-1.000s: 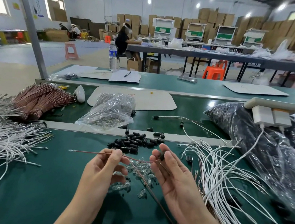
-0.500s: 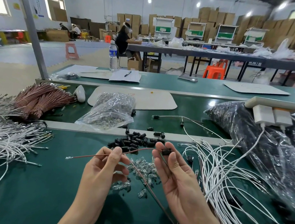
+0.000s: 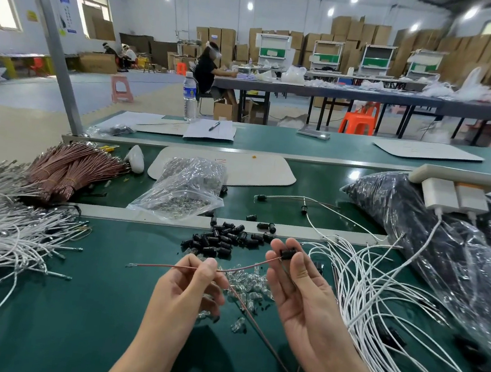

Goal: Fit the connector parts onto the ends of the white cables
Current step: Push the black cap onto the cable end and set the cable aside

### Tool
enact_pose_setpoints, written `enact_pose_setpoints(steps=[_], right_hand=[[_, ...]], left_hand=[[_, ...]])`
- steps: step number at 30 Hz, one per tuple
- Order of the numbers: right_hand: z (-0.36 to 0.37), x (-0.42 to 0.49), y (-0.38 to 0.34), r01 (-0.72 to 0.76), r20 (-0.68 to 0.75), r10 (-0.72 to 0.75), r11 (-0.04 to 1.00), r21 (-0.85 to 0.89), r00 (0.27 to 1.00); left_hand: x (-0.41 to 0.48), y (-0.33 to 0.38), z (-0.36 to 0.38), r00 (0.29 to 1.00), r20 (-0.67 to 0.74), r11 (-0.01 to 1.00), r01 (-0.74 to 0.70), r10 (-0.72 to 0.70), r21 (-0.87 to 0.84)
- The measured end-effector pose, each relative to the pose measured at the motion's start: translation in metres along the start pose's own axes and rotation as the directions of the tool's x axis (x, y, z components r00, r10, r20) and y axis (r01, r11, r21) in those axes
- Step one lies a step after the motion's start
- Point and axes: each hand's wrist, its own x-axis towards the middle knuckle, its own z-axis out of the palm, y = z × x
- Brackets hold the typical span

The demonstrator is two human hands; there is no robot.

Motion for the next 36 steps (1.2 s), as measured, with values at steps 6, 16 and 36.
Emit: enact_pose_setpoints(steps=[6,16,36], right_hand=[[-0.001,-0.001,0.001,-0.009,0.006,0.009,1.0,0.005,1.0],[-0.001,-0.002,0.002,-0.02,0.006,0.02,1.0,0.006,1.0],[0.003,-0.003,0.024,-0.033,0.017,0.036,0.985,-0.17,0.999]], left_hand=[[-0.001,0.001,0.001,1.0,0.013,1.0,0.0,0.0,0.014],[-0.001,0.001,0.001,1.0,-0.007,1.0,-0.013,0.013,0.015],[-0.008,-0.001,0.013,0.997,0.051,0.999,-0.052,0.051,0.001]])
